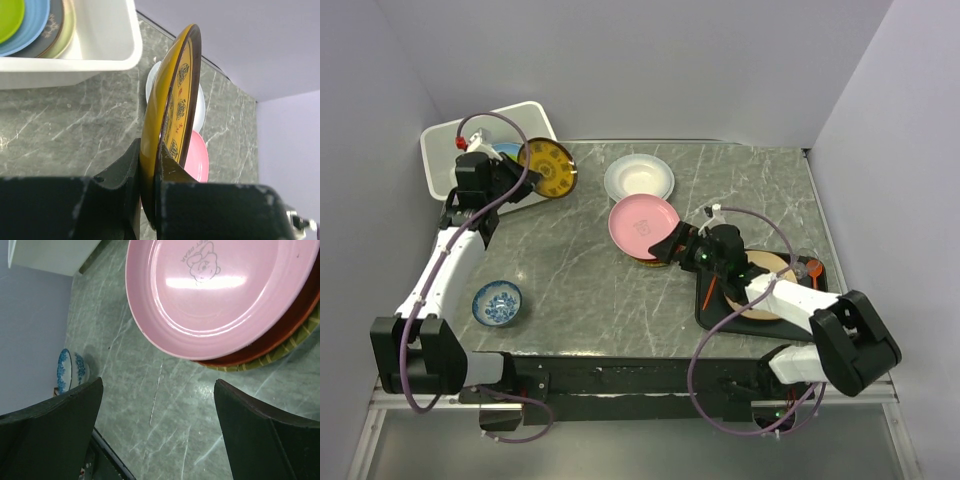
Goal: Place the plates into the plastic bin on the countertop
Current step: Place the plate in the plastic bin, then pick up the plate at the center of the board.
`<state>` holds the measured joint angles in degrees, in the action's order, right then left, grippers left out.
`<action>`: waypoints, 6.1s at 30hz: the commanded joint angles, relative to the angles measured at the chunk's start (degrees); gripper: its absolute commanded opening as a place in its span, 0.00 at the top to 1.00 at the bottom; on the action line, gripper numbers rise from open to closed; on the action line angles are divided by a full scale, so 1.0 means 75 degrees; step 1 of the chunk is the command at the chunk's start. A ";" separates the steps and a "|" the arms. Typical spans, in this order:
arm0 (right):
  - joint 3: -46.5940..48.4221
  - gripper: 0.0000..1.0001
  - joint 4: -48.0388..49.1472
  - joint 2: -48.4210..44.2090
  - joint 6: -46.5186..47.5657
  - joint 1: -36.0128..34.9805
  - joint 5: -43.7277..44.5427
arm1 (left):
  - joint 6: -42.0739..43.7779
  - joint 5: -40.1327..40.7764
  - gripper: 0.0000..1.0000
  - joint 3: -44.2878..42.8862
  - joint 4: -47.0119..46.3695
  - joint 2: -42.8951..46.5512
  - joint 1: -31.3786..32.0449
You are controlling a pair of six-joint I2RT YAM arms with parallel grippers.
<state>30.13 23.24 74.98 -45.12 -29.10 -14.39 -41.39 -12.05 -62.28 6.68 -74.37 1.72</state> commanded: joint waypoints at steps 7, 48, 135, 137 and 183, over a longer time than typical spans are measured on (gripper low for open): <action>-0.0490 0.01 -0.0333 -0.1290 0.0110 -0.0045 0.0513 | -0.0927 0.0083 0.99 -0.0485 -0.1008 -0.0514 -0.0205; -0.0373 0.01 -0.0990 -0.1595 0.0356 -0.0034 0.0618 | -0.1490 0.1584 0.99 -0.2266 -0.0586 -0.2728 -0.1213; -0.0009 0.01 -0.0967 -0.1208 0.0450 -0.0010 0.0595 | 0.1123 -0.1439 0.03 -0.1060 -0.0961 -0.1721 0.1106; -0.0009 0.01 -0.0932 -0.1185 0.0427 -0.0010 0.0583 | 0.1217 -0.1521 0.03 -0.0884 -0.0949 -0.1721 0.1189; -0.0303 0.01 -0.0310 -0.0634 0.0110 -0.0010 0.0478 | 0.1253 -0.2178 0.33 0.0042 -0.1464 -0.3959 0.2431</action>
<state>27.20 17.82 69.28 -44.07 -29.10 -10.63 -32.36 -26.41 -60.18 -2.68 -103.42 19.73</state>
